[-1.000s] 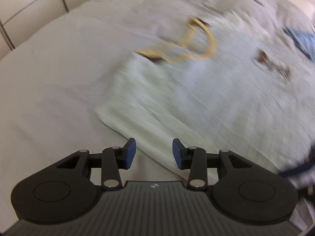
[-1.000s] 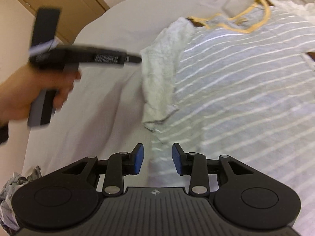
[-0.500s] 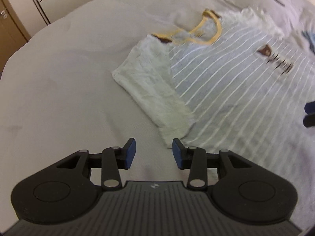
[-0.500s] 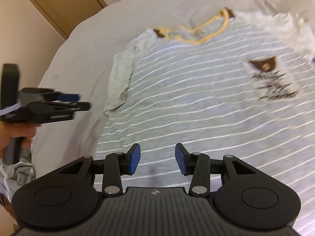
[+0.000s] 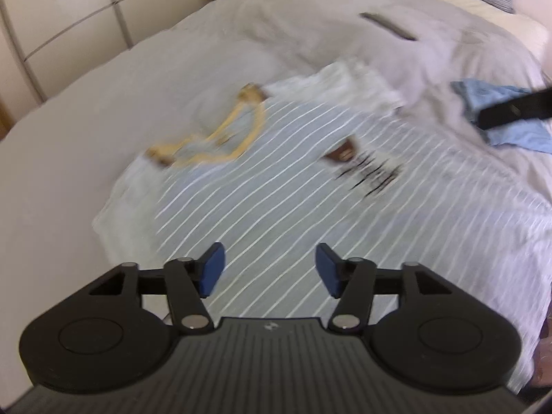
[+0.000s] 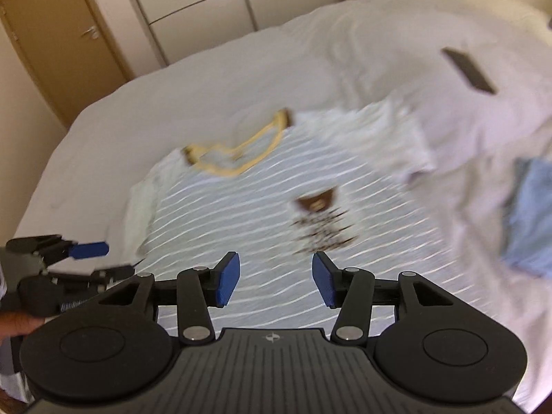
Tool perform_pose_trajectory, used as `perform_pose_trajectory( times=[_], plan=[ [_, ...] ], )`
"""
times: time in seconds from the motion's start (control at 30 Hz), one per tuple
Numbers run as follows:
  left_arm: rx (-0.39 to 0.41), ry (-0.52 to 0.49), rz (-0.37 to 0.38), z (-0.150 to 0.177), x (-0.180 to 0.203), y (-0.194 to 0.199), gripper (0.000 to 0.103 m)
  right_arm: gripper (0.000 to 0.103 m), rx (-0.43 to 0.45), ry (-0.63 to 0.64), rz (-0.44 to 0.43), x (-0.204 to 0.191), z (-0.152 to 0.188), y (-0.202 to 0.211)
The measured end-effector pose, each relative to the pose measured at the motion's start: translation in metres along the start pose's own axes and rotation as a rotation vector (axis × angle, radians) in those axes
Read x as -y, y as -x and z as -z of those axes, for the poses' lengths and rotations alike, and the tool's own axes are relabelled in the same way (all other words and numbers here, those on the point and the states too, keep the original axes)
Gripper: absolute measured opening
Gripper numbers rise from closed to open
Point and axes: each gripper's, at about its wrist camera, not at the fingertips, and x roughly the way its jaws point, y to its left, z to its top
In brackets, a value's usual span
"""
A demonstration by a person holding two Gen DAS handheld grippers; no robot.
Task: Fold clothes
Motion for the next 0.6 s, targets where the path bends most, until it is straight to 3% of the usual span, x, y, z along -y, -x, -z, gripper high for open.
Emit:
perform_pose_trajectory(
  times=[0.23, 0.33, 0.43, 0.6],
  plan=[
    [0.055, -0.206, -0.045, -0.086, 0.138, -0.046, 0.071, 0.056, 0.060, 0.029, 0.026, 0.108, -0.050, 0.009],
    [0.049, -0.298, -0.121, -0.117, 0.196, -0.082, 0.069, 0.056, 0.059, 0.079, -0.027, 0.164, -0.072, -0.007],
    [0.009, -0.304, -0.166, -0.146, 0.242, -0.124, 0.056, 0.054, 0.018, 0.176, -0.113, 0.218, -0.098, -0.034],
    [-0.039, -0.375, -0.245, -0.179, 0.290, -0.188, 0.055, 0.054, -0.045, 0.314, -0.216, 0.282, -0.149, -0.059]
  ],
)
